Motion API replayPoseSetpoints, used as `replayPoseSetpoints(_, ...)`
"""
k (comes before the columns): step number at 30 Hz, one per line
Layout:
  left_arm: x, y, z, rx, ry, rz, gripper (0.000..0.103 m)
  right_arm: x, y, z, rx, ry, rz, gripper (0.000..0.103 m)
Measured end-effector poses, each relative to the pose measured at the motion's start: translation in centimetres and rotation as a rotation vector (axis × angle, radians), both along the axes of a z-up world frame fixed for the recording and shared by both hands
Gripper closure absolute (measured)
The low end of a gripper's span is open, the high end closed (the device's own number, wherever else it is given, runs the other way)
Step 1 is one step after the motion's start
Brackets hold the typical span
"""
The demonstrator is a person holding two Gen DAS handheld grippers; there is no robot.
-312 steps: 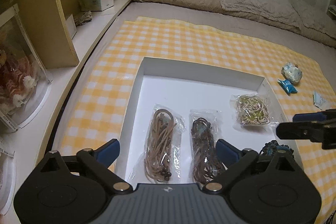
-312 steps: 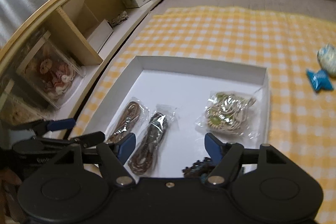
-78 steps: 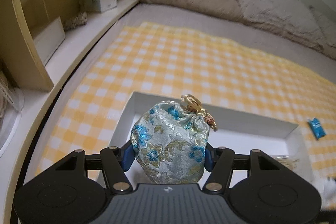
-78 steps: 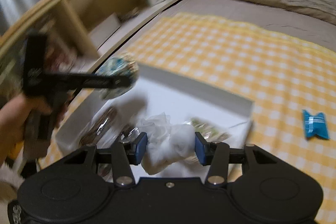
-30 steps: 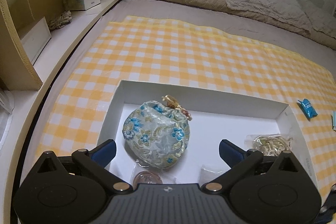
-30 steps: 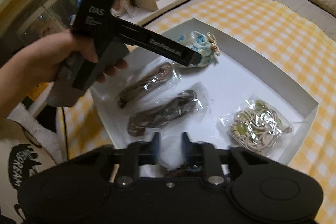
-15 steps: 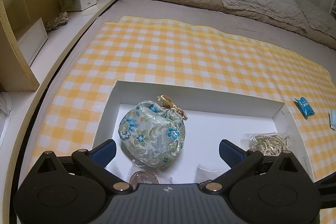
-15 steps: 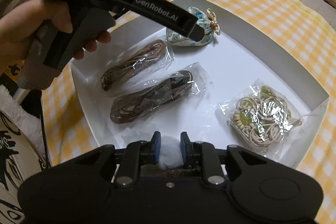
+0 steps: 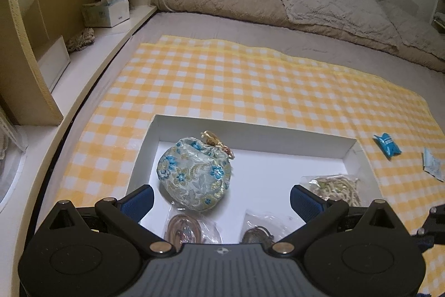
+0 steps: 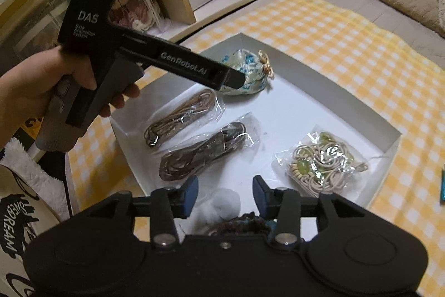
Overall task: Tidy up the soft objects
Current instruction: 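Open the left tool to drop the pouch while the right tool releases the cotton packet, then move both tools back over the blue packet and white sachet on the blanket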
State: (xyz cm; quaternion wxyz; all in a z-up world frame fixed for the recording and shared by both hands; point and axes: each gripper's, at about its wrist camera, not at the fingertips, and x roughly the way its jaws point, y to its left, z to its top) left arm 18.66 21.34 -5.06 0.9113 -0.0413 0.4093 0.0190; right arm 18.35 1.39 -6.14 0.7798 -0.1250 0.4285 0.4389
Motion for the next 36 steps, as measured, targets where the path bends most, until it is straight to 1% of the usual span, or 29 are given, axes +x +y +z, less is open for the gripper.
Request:
replayPoseSetpoints(4, -1.6, -0.5, 1.2, -0.009, -0.019, 0.003, 0.000, -1.0, -0.8, 1.0, 0.015, -0.032, -0.018, 0.049)
replayPoseSetpoints(8, -3.2, -0.9, 2.4, -0.009, -0.042, 0.004, 0.000, -1.8, -1.5, 1.7, 0.026, -0.063, -0.044, 0.045)
replayPoseSetpoints(12, -4.6, -1.3, 3.4, -0.012, -0.066, 0.003, 0.000, -2.4, -2.6, 2.4, 0.036, -0.096, -0.093, 0.036)
replayPoseSetpoints(14, -5.2, -1.5, 3.8, -0.014, -0.078, 0.000, 0.000, -2.7, -3.2, 2.7, 0.038, -0.114, -0.116, 0.033)
replayPoseSetpoints(16, -5.9, -1.7, 4.3, -0.015, -0.088, -0.004, 0.000, -2.9, -3.8, 3.1, 0.040, -0.131, -0.145, 0.023)
replayPoseSetpoints(20, -6.7, -2.0, 4.9, -0.026, -0.101, -0.009, 0.000, -3.3, -5.1, 3.5, 0.038, -0.169, -0.188, 0.011)
replayPoseSetpoints(22, -7.2, -2.2, 5.1, -0.027, -0.107, -0.009, 0.000, -3.4, -5.7, 3.6, 0.038, -0.178, -0.208, 0.002)
replayPoseSetpoints(24, -7.5, -2.4, 5.2, -0.028, -0.114, -0.010, 0.000, -3.5, -6.4, 3.7, 0.041, -0.182, -0.218, 0.000)
replayPoseSetpoints(29, -8.1, -3.1, 5.4, -0.034, -0.114, -0.006, 0.000, -3.9, -8.1, 4.1, 0.045, -0.199, -0.254, 0.000)
replayPoseSetpoints(36, -7.9, -4.6, 5.7, -0.036, -0.135, -0.021, 0.000, -4.1, -11.0, 4.8, 0.040, -0.237, -0.342, 0.000)
